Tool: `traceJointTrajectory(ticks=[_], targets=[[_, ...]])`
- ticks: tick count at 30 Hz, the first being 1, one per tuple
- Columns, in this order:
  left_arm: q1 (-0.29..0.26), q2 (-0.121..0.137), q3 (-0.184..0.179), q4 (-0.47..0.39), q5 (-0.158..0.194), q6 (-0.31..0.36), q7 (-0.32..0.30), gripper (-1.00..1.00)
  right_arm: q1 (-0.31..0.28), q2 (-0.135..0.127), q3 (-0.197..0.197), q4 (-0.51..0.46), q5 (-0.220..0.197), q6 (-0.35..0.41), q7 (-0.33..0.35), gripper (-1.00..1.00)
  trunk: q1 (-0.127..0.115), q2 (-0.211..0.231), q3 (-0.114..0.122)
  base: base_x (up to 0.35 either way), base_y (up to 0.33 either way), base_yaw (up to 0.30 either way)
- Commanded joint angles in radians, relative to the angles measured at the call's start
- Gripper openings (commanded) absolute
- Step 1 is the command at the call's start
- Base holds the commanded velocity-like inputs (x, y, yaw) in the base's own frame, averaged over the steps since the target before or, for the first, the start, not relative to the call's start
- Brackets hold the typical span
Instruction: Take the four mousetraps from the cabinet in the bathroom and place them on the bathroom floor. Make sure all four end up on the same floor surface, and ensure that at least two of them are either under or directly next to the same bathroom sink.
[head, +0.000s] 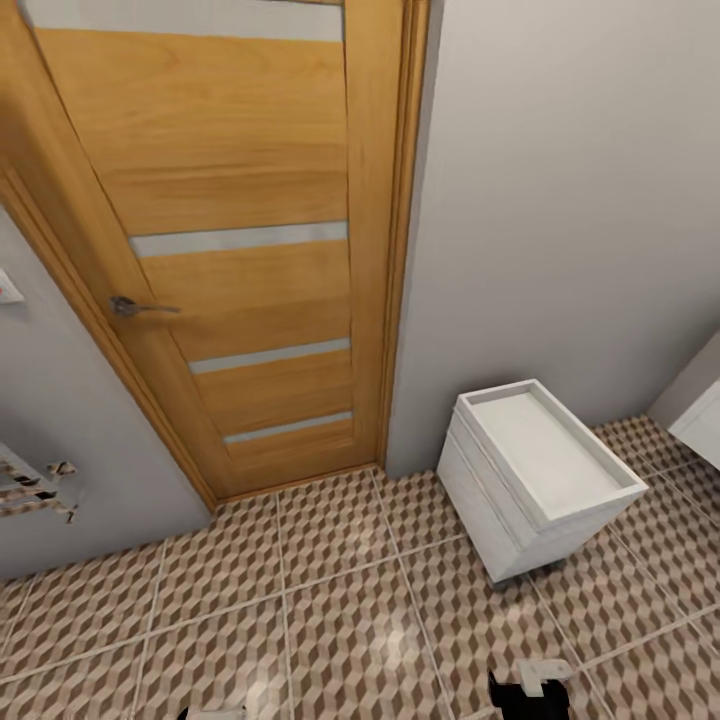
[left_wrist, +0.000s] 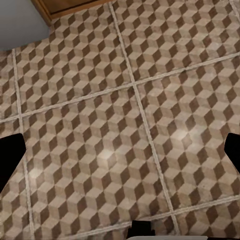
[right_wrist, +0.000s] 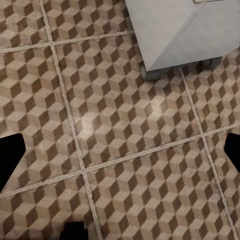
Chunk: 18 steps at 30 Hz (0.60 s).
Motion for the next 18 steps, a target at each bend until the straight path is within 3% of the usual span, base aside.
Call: traceJointTrajectory(ticks=[1,18], targets=[[-0.002,-0.001,-0.008,0.004,0.0,-0.005,0.008,1.0,0.0,0.0,0.009,0.0,-0.01,-0.003,-0.001,1.0,0.001,-0.002,0.0,0.0,0.0,0.222],[-0.002,-0.002,-0.008,0.004,0.0,-0.005,0.008,1.0,0.0,0.0,0.009,0.0,-0.01,-0.003,-0.002,1.0,0.001,-0.002,0.019,0.0,0.0,0.222]])
